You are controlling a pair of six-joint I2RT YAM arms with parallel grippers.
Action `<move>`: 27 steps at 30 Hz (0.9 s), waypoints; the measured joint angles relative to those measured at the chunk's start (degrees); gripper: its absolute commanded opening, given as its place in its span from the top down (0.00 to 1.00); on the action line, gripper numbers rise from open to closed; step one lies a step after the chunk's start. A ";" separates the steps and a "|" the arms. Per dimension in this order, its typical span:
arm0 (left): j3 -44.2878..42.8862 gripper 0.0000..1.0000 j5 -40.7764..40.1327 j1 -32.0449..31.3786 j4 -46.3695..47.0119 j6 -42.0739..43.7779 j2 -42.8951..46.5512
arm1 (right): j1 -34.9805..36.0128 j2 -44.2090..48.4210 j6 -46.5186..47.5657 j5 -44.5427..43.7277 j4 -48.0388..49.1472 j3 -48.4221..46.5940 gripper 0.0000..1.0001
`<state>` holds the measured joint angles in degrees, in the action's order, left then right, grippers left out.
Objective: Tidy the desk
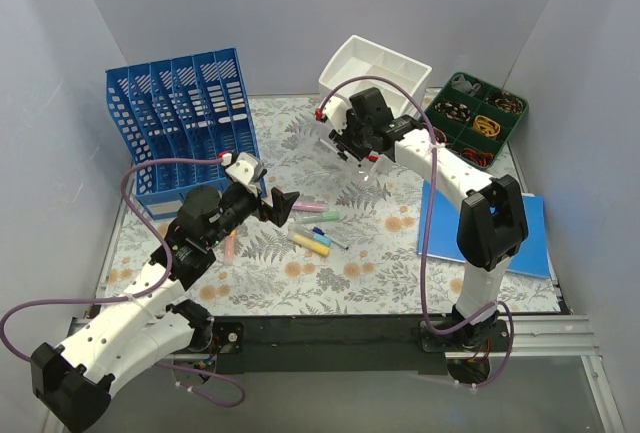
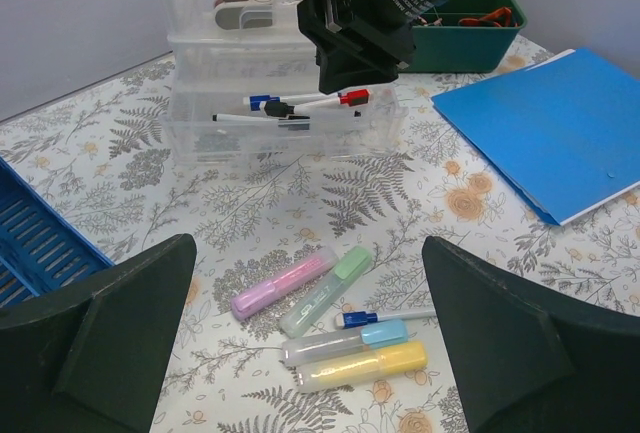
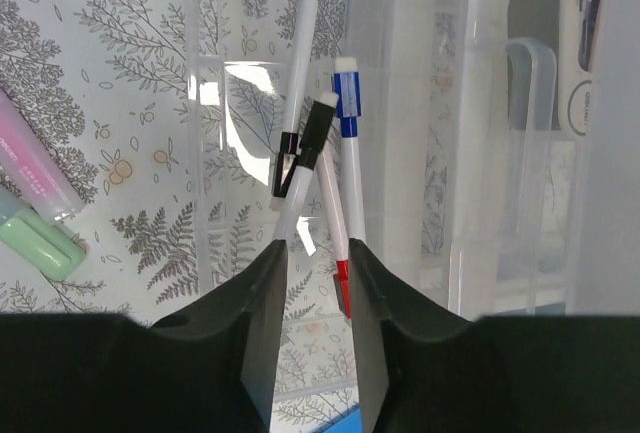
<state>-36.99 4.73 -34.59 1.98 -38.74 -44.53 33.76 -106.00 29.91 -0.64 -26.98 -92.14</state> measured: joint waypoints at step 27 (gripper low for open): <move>0.44 0.02 0.20 -0.02 -0.90 0.83 -0.11 | 12.31 8.31 5.77 22.49 -1.53 21.77 0.52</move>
<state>-36.56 4.93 -34.61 1.08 -37.91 -44.64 46.06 -97.69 35.68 21.85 -28.51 -70.37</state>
